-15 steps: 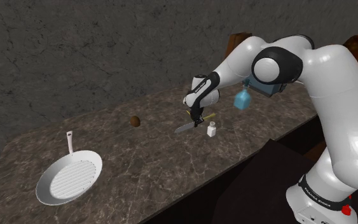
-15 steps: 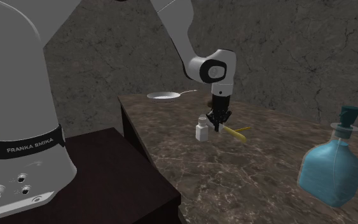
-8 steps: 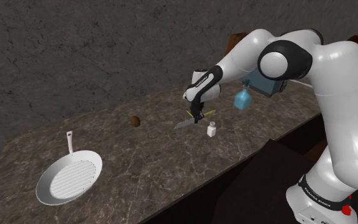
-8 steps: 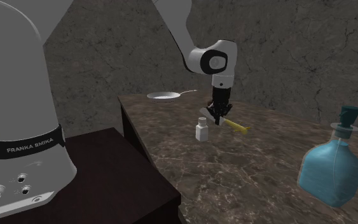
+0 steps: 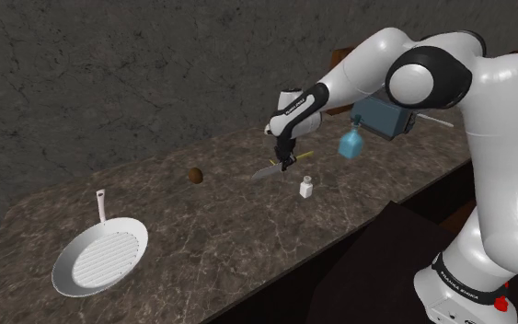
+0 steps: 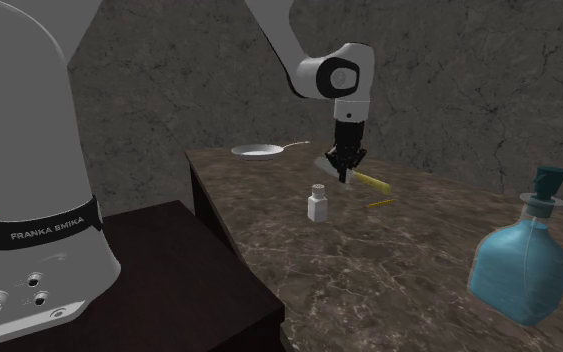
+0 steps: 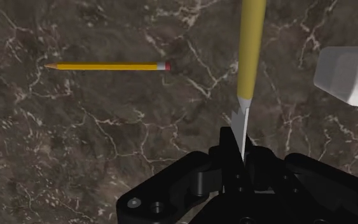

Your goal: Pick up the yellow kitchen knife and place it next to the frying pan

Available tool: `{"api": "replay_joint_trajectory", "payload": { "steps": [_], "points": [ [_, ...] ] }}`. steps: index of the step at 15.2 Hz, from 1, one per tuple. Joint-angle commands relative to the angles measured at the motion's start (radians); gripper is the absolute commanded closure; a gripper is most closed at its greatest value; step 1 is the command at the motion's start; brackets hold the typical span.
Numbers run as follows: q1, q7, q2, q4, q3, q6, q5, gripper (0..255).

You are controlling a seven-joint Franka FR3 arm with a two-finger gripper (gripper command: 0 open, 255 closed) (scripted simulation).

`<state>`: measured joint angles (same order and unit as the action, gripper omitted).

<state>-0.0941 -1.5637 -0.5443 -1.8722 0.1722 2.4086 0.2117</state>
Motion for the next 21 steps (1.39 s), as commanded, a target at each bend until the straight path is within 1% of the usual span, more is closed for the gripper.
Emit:
{"api": "replay_joint_trajectory", "payload": {
  "steps": [1, 9, 15, 21],
  "points": [
    [-0.001, 0.003, 0.017, 0.004, 0.004, -0.02, -0.005, 255],
    [-0.01, 0.019, 0.081, 0.011, 0.017, -0.091, -0.026, 255],
    [-0.099, 0.149, 0.031, 0.095, -0.011, -0.116, -0.038, 255],
    [-0.181, 0.272, -0.048, 0.227, -0.035, -0.161, -0.05, 255]
  ]
}}
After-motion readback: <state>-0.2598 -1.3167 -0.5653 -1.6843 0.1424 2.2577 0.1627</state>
